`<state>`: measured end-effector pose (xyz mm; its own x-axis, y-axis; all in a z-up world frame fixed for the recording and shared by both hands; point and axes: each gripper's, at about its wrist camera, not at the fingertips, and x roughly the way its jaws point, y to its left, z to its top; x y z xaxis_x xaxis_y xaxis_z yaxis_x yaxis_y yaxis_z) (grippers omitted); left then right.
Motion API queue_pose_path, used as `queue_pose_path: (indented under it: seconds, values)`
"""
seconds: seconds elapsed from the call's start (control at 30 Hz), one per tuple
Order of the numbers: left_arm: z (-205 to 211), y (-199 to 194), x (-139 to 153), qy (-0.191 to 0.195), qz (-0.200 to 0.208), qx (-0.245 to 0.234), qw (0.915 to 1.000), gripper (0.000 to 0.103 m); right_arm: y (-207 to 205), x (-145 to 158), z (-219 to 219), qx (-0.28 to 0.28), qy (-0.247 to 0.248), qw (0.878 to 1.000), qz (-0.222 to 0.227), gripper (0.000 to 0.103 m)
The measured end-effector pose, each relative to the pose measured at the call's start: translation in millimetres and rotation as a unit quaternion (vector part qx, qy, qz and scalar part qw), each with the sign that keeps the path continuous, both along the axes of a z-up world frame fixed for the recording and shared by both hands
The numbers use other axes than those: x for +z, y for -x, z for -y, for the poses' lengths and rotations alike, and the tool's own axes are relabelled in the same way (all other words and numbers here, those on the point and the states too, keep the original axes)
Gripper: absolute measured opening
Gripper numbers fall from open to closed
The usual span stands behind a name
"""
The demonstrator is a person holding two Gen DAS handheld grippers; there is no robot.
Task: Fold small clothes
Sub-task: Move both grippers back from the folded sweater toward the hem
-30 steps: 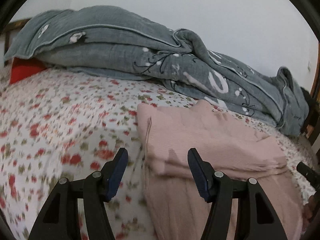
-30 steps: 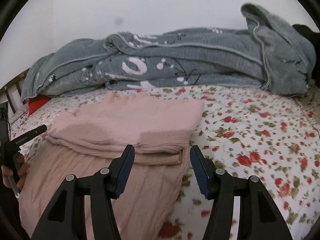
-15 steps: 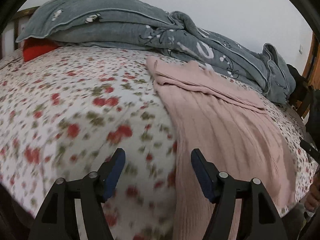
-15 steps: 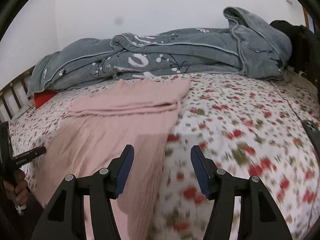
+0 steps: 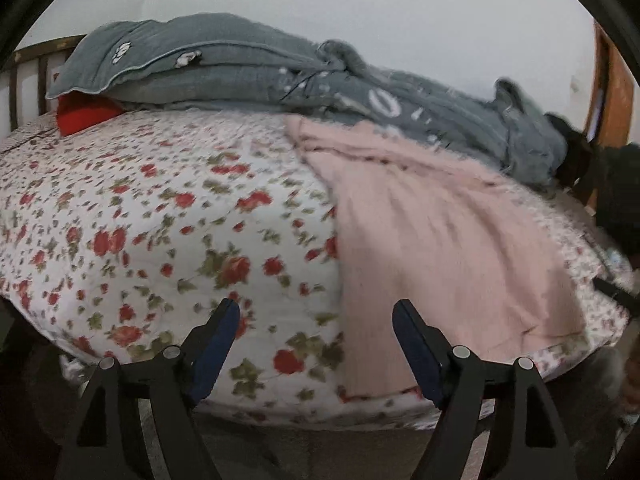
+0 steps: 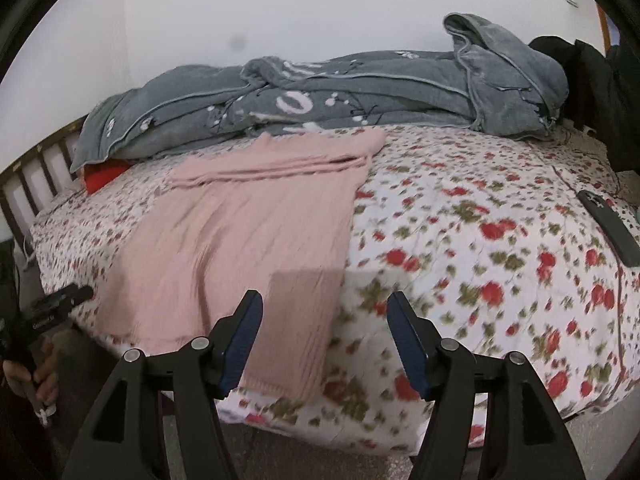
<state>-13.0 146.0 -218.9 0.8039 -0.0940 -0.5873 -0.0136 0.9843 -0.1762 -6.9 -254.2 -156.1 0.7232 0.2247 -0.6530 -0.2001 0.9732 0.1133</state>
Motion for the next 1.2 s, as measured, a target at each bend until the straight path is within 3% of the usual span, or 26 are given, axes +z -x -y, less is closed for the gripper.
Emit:
queue_pose_path:
  seconds: [0.07, 0.2, 0.43, 0.57, 0.73, 0.9, 0.97, 1.03, 1.1, 1.13, 1.2]
  values:
    - [-2.7, 0.2, -1.5, 0.012, 0.006, -0.004, 0.9999, 0.078, 4.3, -5.4, -4.8, 0.003, 0.006, 1.0, 0.0, 0.063]
    - [-4.2, -3.5, -9.7, 0.036, -0.024, -0.017, 0.9989, 0.077, 8.3, -17.6, -9.8, 0.003, 0.013, 1.0, -0.002, 0.063]
    - [-8.6, -4.0, -17.4, 0.09, -0.036, -0.046, 0.9942, 0.076, 8.5, -35.1, -6.6, 0.006, -0.017, 1.0, -0.024, 0.063]
    - [-0.9, -10.5, -24.5, 0.094, -0.055, -0.053, 0.9926, 0.062, 3.2, -37.9, -2.7, 0.002, -0.027, 0.999, -0.028, 0.062]
    - [18.0, -16.6, -28.4, 0.079, -0.069, -0.074, 0.9918, 0.052, -3.9, -45.5, -1.2, 0.006, -0.032, 0.999, -0.038, 0.05]
    - [30.8, -17.2, -29.7, 0.047, -0.073, -0.075, 0.9934, 0.051, -5.9, -57.1, -7.9, 0.014, -0.019, 0.999, -0.043, 0.029]
    - [34.2, -16.9, -29.5, 0.034, -0.073, -0.074, 0.994, 0.051, -4.5, -60.3, -11.5, 0.017, -0.007, 0.999, -0.04, 0.025]
    - [38.2, -17.3, -29.0, 0.019, -0.072, -0.071, 0.9947, 0.043, -2.6, -61.0, -14.1, 0.021, -0.001, 0.999, -0.034, 0.024]
    - [41.2, -18.1, -29.5, 0.006, -0.072, -0.071, 0.9949, 0.009, -2.5, -61.7, -16.0, 0.021, 0.003, 0.999, -0.03, 0.016]
    - [41.1, -17.3, -28.0, 0.006, -0.067, -0.071, 0.9952, 0.009, -1.9, -62.3, -17.5, 0.02, 0.007, 0.999, -0.029, 0.007]
    - [35.9, -11.6, -22.1, 0.008, -0.046, -0.068, 0.9966, 0.009, 2.3, -59.6, -19.7, 0.017, 0.018, 1.0, -0.014, 0.005]
